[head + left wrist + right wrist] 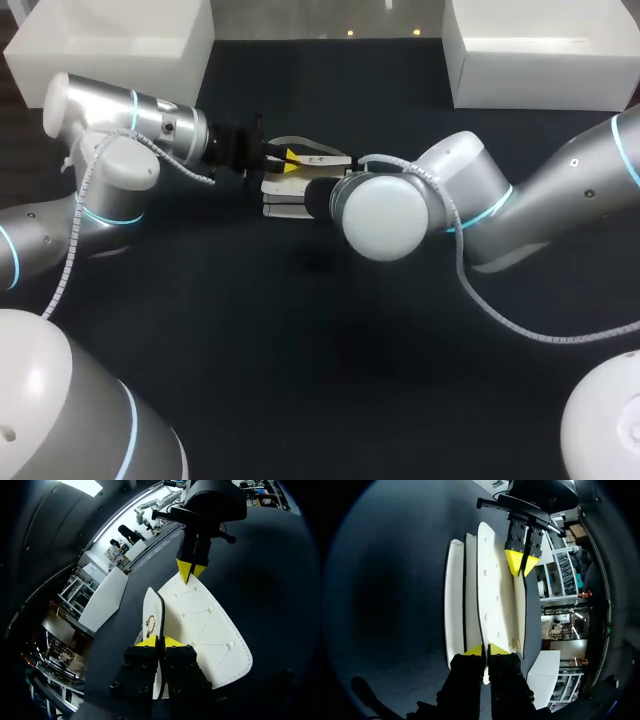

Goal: Pick up the bag, open it, inspect its contents, close it, and place it on the opposite side

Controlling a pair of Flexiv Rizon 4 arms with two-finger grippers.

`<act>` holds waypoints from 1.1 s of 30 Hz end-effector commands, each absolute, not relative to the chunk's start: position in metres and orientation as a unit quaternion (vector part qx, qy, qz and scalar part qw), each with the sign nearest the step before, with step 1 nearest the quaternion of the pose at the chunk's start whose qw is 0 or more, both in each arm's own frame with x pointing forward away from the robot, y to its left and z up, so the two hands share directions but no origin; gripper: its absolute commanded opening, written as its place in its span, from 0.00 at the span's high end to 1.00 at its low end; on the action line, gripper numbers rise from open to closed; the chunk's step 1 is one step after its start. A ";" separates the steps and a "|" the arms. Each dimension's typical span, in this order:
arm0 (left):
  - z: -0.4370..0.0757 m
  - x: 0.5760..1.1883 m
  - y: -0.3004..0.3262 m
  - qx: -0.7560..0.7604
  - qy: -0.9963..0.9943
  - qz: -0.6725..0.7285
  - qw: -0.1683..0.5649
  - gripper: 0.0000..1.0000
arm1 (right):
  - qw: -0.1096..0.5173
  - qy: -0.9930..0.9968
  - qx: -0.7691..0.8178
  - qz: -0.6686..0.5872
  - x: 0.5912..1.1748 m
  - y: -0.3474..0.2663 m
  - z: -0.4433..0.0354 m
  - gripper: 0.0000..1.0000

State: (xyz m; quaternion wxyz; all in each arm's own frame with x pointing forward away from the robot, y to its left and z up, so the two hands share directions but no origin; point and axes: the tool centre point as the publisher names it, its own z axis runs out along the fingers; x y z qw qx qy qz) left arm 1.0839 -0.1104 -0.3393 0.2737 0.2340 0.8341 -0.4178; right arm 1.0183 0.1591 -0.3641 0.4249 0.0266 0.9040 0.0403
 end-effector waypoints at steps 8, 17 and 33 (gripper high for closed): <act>-0.344 1.084 -0.110 0.253 0.825 -0.423 0.275 1.00 | 0.427 0.903 0.027 0.041 1.018 0.159 -0.366 1.00; -0.360 1.076 -0.109 0.294 0.819 -0.413 0.268 1.00 | 0.427 0.903 0.027 0.041 1.018 0.159 -0.366 1.00; -0.353 1.076 -0.114 0.294 0.815 -0.413 0.281 0.65 | 0.427 0.903 0.027 0.041 1.018 0.159 -0.366 1.00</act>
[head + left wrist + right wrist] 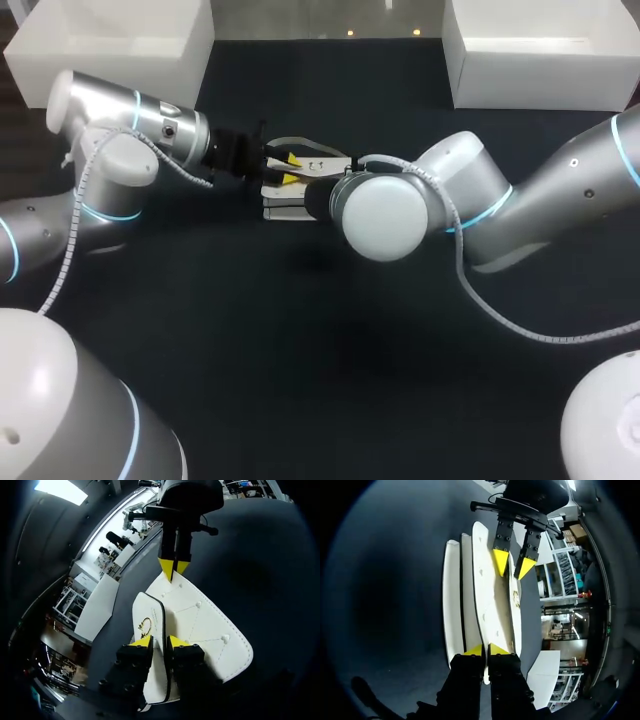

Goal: Pick up the bag, open it, inspect its contents, close it, and place it on the opposite side

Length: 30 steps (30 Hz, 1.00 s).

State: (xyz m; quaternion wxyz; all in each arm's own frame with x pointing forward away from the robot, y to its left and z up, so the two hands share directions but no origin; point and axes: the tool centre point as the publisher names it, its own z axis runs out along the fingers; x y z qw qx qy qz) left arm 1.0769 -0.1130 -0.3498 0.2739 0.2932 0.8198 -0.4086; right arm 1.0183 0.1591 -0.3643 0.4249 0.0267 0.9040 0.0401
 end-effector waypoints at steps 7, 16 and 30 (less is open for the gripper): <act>-0.351 1.077 -0.119 0.303 0.810 -0.413 0.284 1.00 | 0.427 0.903 0.027 0.041 1.018 0.159 -0.366 1.00; -0.362 1.086 -0.105 0.283 0.826 -0.397 0.284 1.00 | 0.427 0.903 0.027 0.041 1.018 0.159 -0.366 1.00; -0.357 1.075 -0.122 0.297 0.817 -0.413 0.271 1.00 | 0.427 0.903 0.027 0.041 1.018 0.159 -0.366 1.00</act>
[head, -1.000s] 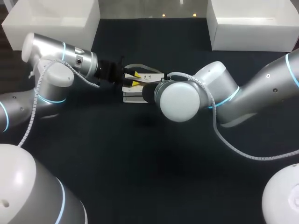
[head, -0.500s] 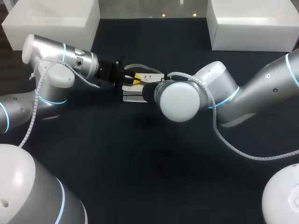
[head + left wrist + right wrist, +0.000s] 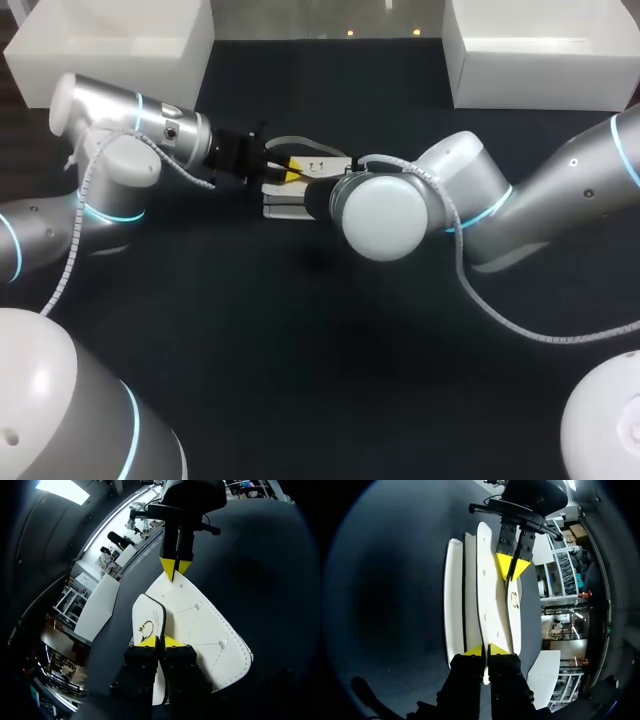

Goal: Pick up the bag, open it, inspect its contents, close it, and place it on the opposite side

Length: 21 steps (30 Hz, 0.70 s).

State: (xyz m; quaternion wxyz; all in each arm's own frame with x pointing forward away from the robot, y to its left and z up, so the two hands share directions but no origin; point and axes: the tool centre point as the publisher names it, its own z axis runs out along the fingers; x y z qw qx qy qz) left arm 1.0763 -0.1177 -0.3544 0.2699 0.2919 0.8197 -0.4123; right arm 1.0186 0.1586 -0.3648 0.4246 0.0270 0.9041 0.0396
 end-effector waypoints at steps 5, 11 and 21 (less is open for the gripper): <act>-0.362 1.082 -0.115 0.293 0.823 -0.400 0.276 1.00 | 0.427 0.903 0.027 0.041 1.018 0.159 -0.366 1.00; -0.368 1.093 -0.101 0.285 0.829 -0.395 0.274 1.00 | 0.427 0.903 0.027 0.041 1.018 0.159 -0.366 1.00; -0.358 1.086 -0.108 0.292 0.813 -0.417 0.284 0.63 | 0.427 0.903 0.027 0.041 1.018 0.159 -0.366 1.00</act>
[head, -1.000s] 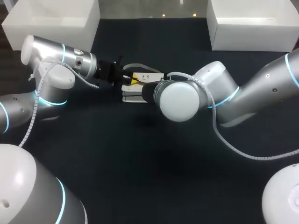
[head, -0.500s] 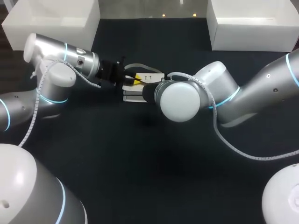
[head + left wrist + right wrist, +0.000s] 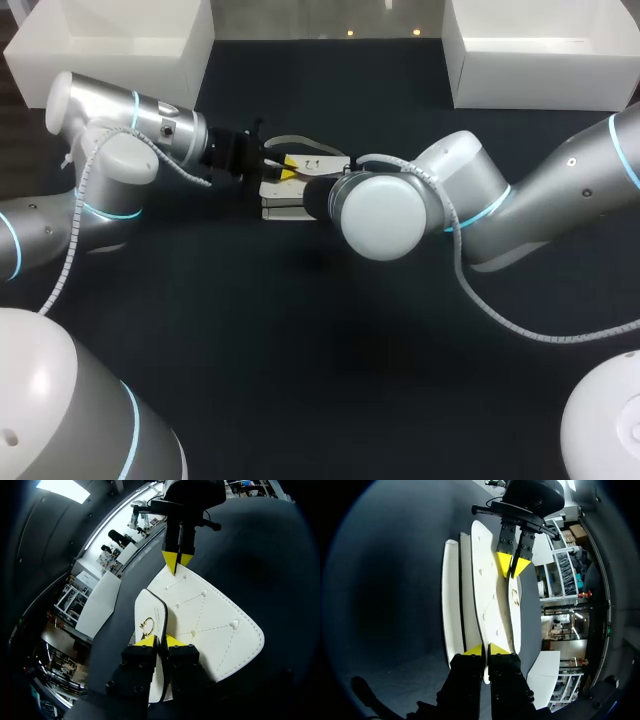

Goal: Pick up the bag, open it, inspect its contents, close it, and place it on the opposite side

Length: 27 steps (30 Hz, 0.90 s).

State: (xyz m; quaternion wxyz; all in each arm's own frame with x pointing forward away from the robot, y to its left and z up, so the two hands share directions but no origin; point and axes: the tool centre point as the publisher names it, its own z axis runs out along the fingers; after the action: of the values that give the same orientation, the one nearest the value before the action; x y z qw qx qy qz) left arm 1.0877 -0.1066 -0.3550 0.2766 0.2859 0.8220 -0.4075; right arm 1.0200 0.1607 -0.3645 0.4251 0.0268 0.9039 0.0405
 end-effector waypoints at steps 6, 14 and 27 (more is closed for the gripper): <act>-0.351 1.079 -0.121 0.312 0.799 -0.425 0.290 0.81 | 0.427 0.903 0.027 0.041 1.018 0.159 -0.366 1.00; -0.350 1.077 -0.121 0.319 0.796 -0.421 0.294 1.00 | 0.427 0.903 0.027 0.041 1.018 0.159 -0.366 1.00; -0.350 1.079 -0.124 0.253 0.826 -0.420 0.279 1.00 | 0.427 0.903 0.027 0.041 1.018 0.159 -0.366 1.00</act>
State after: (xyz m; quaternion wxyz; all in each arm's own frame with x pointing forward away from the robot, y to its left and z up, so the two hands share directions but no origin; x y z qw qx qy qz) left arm 1.0824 -0.1157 -0.3501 0.2762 0.2567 0.8231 -0.4247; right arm 1.0199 0.1602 -0.3645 0.4247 0.0270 0.9040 0.0400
